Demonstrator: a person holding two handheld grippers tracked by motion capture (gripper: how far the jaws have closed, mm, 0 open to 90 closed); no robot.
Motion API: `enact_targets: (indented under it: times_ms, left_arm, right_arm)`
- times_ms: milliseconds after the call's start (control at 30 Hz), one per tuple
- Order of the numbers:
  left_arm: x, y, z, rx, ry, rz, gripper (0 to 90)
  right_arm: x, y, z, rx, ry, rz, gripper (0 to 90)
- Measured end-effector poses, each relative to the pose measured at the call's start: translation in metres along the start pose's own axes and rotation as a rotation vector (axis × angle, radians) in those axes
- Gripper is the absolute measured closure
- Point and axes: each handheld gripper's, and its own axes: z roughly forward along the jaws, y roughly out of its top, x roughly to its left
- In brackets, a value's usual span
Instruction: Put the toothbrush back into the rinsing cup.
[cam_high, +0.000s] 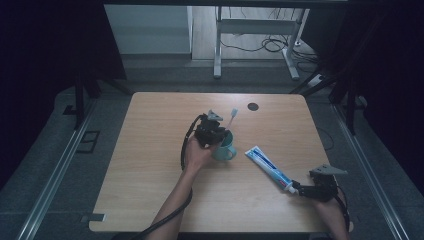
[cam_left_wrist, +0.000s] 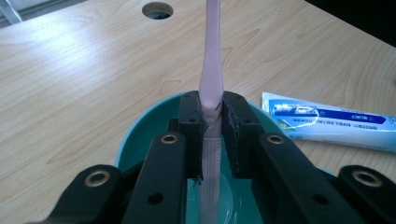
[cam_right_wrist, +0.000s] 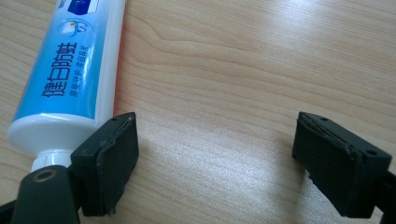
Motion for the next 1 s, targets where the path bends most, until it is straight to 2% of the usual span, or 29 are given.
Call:
enact_targets:
  times_ms: [500,700,833,1000]
  left_arm:
    - [0.0,-0.006,0.009,0.046,0.002,-0.007,77.8]
    - [0.003,-0.005,0.009,0.058,-0.008,-0.024,77.6]
    - [0.003,-0.006,0.011,0.087,-0.002,-0.029,76.1]
    - [0.004,-0.006,0.011,0.082,-0.005,-0.033,74.5]
  right_arm:
    - [0.0,0.0,0.0,0.001,0.0,-0.002,14.2]
    - [0.0,0.0,0.0,0.001,0.0,-0.003,14.2]
    - [0.0,0.0,0.0,0.001,0.0,-0.003,14.2]
    - [0.0,0.0,0.0,0.001,0.0,-0.003,14.2]
